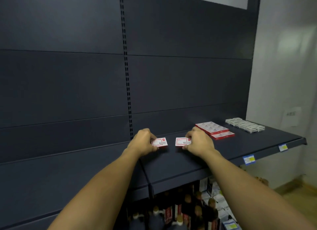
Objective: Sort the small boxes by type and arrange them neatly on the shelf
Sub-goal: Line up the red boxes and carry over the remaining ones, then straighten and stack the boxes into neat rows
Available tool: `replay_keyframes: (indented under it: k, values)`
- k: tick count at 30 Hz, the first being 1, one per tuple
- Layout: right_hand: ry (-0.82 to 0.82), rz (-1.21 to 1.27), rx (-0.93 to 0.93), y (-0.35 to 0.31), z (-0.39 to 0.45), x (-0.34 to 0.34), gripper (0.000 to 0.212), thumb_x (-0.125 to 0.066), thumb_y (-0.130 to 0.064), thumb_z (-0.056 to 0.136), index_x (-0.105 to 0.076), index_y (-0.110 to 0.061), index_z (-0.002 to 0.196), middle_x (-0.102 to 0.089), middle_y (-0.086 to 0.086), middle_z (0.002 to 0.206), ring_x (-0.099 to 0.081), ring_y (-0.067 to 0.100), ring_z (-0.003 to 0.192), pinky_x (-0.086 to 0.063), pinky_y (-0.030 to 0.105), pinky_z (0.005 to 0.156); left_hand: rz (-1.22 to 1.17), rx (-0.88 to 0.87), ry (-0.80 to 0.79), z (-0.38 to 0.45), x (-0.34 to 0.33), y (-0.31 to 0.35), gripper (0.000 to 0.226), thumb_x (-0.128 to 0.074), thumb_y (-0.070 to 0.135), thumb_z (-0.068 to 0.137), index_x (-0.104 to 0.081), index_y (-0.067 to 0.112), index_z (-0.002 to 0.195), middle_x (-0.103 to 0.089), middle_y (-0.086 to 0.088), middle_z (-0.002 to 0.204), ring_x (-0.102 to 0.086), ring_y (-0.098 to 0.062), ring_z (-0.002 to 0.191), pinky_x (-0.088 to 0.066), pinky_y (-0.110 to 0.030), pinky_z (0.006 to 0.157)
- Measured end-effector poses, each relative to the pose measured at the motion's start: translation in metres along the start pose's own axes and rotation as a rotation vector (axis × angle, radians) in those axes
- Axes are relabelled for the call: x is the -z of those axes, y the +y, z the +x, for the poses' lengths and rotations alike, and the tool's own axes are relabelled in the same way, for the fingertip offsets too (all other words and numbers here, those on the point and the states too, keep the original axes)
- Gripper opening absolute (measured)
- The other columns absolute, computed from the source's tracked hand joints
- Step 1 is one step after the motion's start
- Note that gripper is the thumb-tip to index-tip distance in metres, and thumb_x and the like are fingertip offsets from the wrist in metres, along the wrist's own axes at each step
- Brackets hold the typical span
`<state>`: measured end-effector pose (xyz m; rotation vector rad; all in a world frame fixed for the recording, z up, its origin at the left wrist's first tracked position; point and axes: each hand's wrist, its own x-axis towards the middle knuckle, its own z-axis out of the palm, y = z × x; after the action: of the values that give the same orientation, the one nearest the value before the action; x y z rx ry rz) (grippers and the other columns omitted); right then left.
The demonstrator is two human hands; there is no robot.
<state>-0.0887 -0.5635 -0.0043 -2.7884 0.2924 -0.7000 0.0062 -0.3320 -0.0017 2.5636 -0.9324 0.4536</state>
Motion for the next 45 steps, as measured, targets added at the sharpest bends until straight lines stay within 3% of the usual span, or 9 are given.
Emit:
replay_keyframes:
  k: [12, 18, 23, 38, 45]
  values:
    - [-0.007, 0.017, 0.042, 0.103, 0.005, 0.028, 0.049, -0.086, -0.037, 0.072, -0.068, -0.024, 0.116, -0.050, -0.007, 0.112, -0.054, 0.016, 0.109, -0.052, 0.035, 0.087, 0.049, 0.031, -0.009, 0.044, -0.031, 0.091, 0.038, -0.082, 0.040, 0.079, -0.074, 0.029, 0.116, -0.047, 0.009, 0.100, -0.056, -0.015, 0.092, -0.053, -0.034, 0.078]
    - [-0.009, -0.001, 0.078, 0.157, 0.000, 0.037, 0.049, -0.084, -0.044, 0.071, -0.068, -0.027, 0.114, -0.050, -0.009, 0.109, -0.054, 0.015, 0.110, -0.049, 0.030, 0.083, 0.040, 0.075, 0.005, 0.058, -0.056, 0.139, 0.043, -0.083, 0.037, 0.078, -0.073, 0.024, 0.118, -0.048, 0.008, 0.103, -0.058, -0.017, 0.096, -0.052, -0.033, 0.081]
    - [-0.005, -0.023, 0.097, 0.191, 0.000, 0.043, 0.055, -0.081, -0.048, 0.073, -0.066, -0.027, 0.122, -0.052, -0.008, 0.117, -0.054, 0.016, 0.113, -0.049, 0.031, 0.089, 0.041, 0.076, 0.004, 0.069, -0.081, 0.171, 0.039, -0.082, 0.040, 0.079, -0.075, 0.027, 0.115, -0.051, 0.007, 0.103, -0.058, -0.016, 0.093, -0.053, -0.034, 0.076]
    - [-0.014, -0.090, 0.061, 0.289, 0.063, 0.031, 0.058, -0.078, -0.051, 0.076, -0.063, -0.026, 0.127, -0.050, -0.006, 0.118, -0.051, 0.016, 0.115, -0.049, 0.032, 0.090, 0.033, 0.064, 0.011, 0.164, -0.139, 0.208, 0.036, -0.079, 0.041, 0.080, -0.075, 0.029, 0.113, -0.047, 0.009, 0.099, -0.057, -0.015, 0.093, -0.052, -0.033, 0.078]
    - [0.015, -0.042, 0.044, 0.327, 0.116, 0.024, 0.046, -0.081, -0.050, 0.072, -0.070, -0.030, 0.111, -0.053, -0.008, 0.111, -0.054, 0.015, 0.111, -0.050, 0.031, 0.085, 0.028, 0.063, 0.017, 0.231, -0.166, 0.211, 0.045, -0.077, 0.046, 0.080, -0.073, 0.023, 0.118, -0.048, 0.010, 0.102, -0.057, -0.016, 0.098, -0.054, -0.036, 0.084]
